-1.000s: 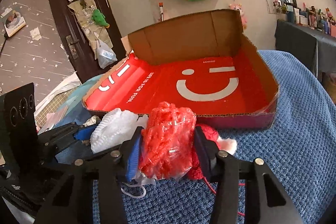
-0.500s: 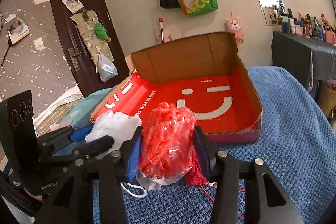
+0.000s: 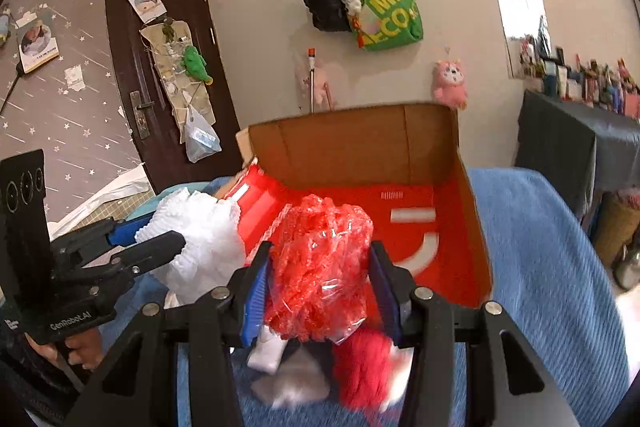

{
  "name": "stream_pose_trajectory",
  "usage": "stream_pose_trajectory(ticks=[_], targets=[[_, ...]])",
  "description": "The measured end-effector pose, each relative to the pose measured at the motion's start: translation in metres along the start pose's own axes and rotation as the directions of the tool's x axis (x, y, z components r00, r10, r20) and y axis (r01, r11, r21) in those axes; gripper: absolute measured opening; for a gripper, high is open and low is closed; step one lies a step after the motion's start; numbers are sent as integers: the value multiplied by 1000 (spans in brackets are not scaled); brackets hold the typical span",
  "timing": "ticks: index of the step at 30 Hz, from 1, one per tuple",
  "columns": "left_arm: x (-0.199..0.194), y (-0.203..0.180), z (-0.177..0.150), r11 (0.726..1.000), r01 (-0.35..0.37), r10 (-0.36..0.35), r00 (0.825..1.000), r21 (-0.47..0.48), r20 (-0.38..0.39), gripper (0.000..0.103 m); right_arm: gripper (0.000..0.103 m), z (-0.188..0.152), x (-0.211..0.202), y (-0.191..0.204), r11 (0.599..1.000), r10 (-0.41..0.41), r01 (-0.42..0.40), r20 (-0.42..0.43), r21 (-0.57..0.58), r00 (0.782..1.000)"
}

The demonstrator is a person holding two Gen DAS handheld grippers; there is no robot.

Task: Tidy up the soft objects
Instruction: 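Carry both puffs into the red-lined box and open both tools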

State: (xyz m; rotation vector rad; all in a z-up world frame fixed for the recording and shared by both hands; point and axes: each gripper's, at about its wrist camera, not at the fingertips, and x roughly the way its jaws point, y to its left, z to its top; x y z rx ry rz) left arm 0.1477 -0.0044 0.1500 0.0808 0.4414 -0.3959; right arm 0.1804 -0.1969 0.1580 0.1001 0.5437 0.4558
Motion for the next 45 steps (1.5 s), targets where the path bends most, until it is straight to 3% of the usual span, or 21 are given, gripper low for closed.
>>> stream_pose_trajectory(ticks=[11, 16, 22, 30, 45], targets=[[114, 42, 60, 1000, -16, 18, 988, 15, -155, 41, 50, 84, 120, -35, 998, -54, 50, -171, -27, 984], [167, 54, 63, 999, -48, 52, 965, 22, -255, 41, 50, 93, 178, -49, 997, -75, 79, -285, 3, 956], [211, 67, 60, 997, -80, 81, 937, 18, -338, 41, 50, 90, 230, -65, 991, -118, 132, -411, 6, 904], [236, 82, 55, 996, -78, 55, 915, -42, -400, 41, 50, 88, 258, -69, 990, -129, 141, -464, -10, 876], [238, 81, 50, 996, -80, 58, 922, -42, -383, 51, 52, 83, 265, -83, 991, -119, 134, -479, -3, 870]])
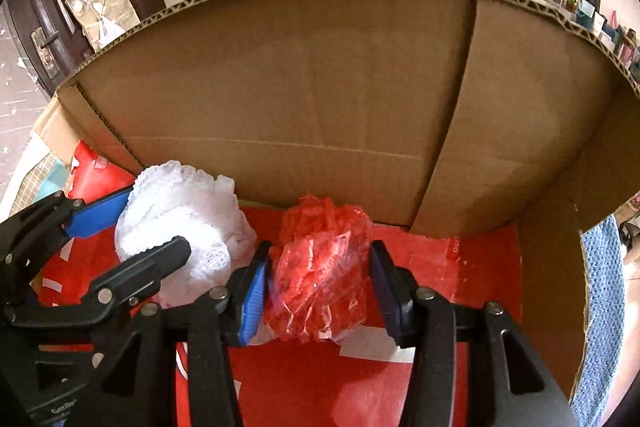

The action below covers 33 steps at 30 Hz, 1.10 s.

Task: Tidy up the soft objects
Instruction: 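Carry both puffs into the red-lined box and open both tools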

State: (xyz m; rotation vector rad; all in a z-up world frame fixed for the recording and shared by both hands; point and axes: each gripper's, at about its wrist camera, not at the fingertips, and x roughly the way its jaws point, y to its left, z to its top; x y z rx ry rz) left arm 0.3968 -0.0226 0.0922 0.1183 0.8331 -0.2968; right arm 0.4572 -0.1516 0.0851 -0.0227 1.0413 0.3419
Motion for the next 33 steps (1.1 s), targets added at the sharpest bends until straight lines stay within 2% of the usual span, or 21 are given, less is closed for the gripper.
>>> stream_pose_trajectory(ticks=[9, 16, 22, 28, 33], targets=[[1, 0, 2, 1000, -7, 7, 1000, 1, 6, 61, 53, -1, 2, -14, 1000, 20, -20, -12, 18, 1000], [-1, 1, 2, 1000, -14, 14, 1000, -9, 11, 65, 54, -2, 2, -21, 1000, 19, -19, -14, 14, 1000], [-5, 3, 4, 999, -30, 31, 999, -16, 29, 75, 58, 1, 4, -13, 1000, 16, -15, -17, 12, 1000], [-6, 6, 5, 999, -46, 46, 998, -24, 32, 76, 63, 2, 3, -10, 1000, 9, -9, -17, 15, 1000], [-9, 8, 5, 998, -52, 53, 998, -30, 38, 76, 64, 2, -2, -14, 1000, 8, -8, -15, 16, 1000]])
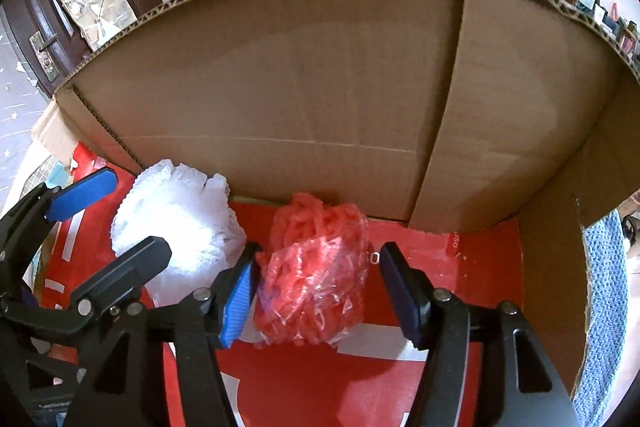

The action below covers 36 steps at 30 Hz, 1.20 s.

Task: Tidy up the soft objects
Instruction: 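Carry both puffs into the red-lined box and open both tools, then withdraw both tools from the box back over the blanket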

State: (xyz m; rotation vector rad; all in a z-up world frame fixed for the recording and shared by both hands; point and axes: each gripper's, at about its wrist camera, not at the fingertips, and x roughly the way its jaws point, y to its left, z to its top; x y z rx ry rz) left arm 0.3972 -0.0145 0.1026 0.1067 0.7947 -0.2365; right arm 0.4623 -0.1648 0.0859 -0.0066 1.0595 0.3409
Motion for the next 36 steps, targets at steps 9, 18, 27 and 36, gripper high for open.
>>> stream_pose_trajectory(ticks=[9, 18, 27, 36], targets=[[-24, 4, -2, 1000, -10, 11, 999, -17, 48, 82, 71, 4, -22, -6, 1000, 1, -1, 36, 13, 999], [-83, 4, -9, 999, -7, 15, 987, -54, 160, 96, 78, -1, -67, -6, 1000, -13, 12, 117, 10, 993], [-161, -5, -31, 996, -37, 62, 945, -84, 320, 103, 94, -32, -143, 28, 996, -57, 75, 295, -51, 954], [-235, -26, -70, 993, -48, 91, 890, -105, 448, 103, 103, -95, -226, 60, 979, -102, 177, 511, -99, 853]])
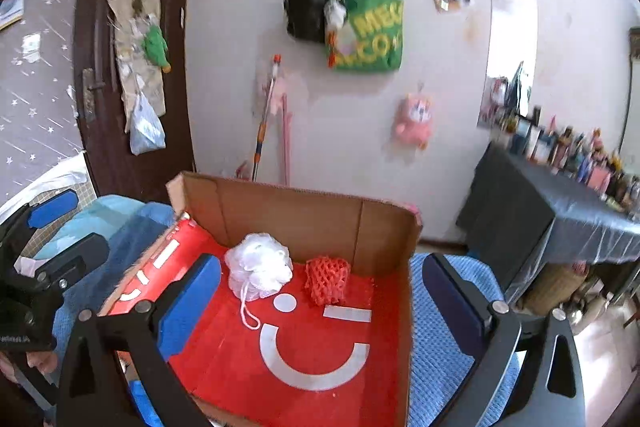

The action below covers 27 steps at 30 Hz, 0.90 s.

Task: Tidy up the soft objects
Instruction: 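Withdraw both tools from the box back over the blanket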

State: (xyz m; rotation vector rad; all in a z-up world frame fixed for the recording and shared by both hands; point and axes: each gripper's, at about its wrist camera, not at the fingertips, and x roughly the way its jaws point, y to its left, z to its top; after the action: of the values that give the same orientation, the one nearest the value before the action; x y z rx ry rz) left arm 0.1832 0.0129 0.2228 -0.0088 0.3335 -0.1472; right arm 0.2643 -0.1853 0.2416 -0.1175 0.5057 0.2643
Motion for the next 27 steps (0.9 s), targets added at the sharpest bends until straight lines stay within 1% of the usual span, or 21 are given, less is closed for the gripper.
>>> stream_pose_trajectory(ticks=[4, 6, 11, 12, 15, 19, 23, 27], targets=[[-37, -8, -8, 999, -34, 33, 998, 5, 61, 103, 103, -12, -44, 11, 1000, -16, 17, 83, -9, 996], [-53, -11, -15, 999, -35, 35, 996, 6, 78, 103, 103, -22, -64, 18, 1000, -12, 14, 118, -12, 993], [-78, -14, -38, 999, -50, 50, 996, -3, 72, 103, 103, -50, -99, 33, 999, -40, 44, 167, -18, 985], [-83, -15, -45, 998, -63, 63, 996, -3, 68, 103, 103, -58, -105, 36, 999, -46, 49, 172, -17, 984], [-91, -18, -64, 997, -81, 81, 995, 5, 56, 103, 103, -77, -115, 41, 998, -63, 64, 178, -1, 982], [-98, -20, -90, 998, -68, 68, 998, -6, 18, 103, 103, -104, -120, 44, 997, -74, 70, 160, 28, 984], [-96, -22, -114, 997, -74, 74, 997, -4, -18, 103, 103, -129, -118, 49, 995, -91, 86, 133, 45, 987], [-94, -23, -134, 998, -57, 56, 997, -5, -54, 103, 103, -151, -117, 52, 992, -112, 105, 117, 63, 987]])
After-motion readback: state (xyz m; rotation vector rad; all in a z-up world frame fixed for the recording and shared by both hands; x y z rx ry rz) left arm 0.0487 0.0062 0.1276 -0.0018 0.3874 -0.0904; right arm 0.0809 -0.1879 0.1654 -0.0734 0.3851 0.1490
